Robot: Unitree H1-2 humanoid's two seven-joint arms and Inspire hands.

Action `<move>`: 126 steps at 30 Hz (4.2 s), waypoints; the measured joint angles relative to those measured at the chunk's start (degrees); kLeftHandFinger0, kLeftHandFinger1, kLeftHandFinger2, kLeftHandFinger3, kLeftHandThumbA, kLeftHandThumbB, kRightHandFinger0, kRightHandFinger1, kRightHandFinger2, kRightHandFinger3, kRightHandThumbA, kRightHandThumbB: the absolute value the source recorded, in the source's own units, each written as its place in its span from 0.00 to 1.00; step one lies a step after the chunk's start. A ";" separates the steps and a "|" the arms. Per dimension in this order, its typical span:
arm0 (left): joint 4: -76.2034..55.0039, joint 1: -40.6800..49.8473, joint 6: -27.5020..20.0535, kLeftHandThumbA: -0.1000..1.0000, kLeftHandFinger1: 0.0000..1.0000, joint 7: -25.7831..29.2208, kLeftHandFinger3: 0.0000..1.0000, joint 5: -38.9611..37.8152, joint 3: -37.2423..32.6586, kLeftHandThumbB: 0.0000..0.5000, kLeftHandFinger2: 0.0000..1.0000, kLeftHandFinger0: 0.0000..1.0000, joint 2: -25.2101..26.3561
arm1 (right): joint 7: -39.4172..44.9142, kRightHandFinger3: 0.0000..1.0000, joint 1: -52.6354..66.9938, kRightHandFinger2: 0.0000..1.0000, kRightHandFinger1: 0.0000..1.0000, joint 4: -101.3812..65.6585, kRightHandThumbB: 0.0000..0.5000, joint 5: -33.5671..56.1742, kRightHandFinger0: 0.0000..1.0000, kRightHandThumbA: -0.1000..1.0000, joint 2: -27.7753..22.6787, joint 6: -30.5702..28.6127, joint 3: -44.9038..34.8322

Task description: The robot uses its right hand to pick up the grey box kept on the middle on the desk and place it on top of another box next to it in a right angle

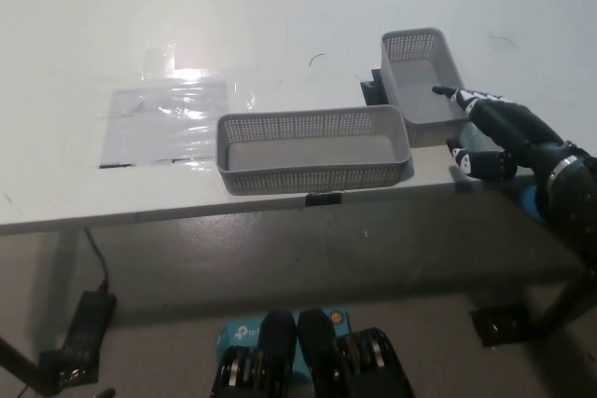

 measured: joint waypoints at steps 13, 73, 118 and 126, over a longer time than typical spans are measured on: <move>-0.25 0.28 0.09 0.99 0.03 -0.40 0.04 0.32 0.20 0.54 0.01 0.01 -0.03 | -0.06 1.00 -2.63 1.00 1.00 3.39 0.81 -0.66 1.00 0.36 2.41 -4.20 1.32; -3.25 3.84 -0.64 1.00 0.03 -1.63 0.02 0.91 3.34 0.59 0.01 0.00 0.71 | -0.53 1.00 -9.82 1.00 1.00 16.96 0.73 -11.89 1.00 0.39 4.22 -13.75 8.09; -2.82 3.12 -0.76 0.97 0.07 -1.64 0.03 0.85 3.87 0.66 0.07 0.00 0.12 | 8.75 1.00 -8.99 1.00 1.00 11.79 0.79 -8.98 1.00 0.33 1.35 -9.15 1.85; -3.00 3.11 -0.70 0.97 0.10 -1.63 0.09 0.76 4.20 0.57 0.10 0.03 0.02 | 5.40 1.00 -10.67 1.00 1.00 19.01 0.82 -11.44 1.00 0.32 2.45 -9.98 4.66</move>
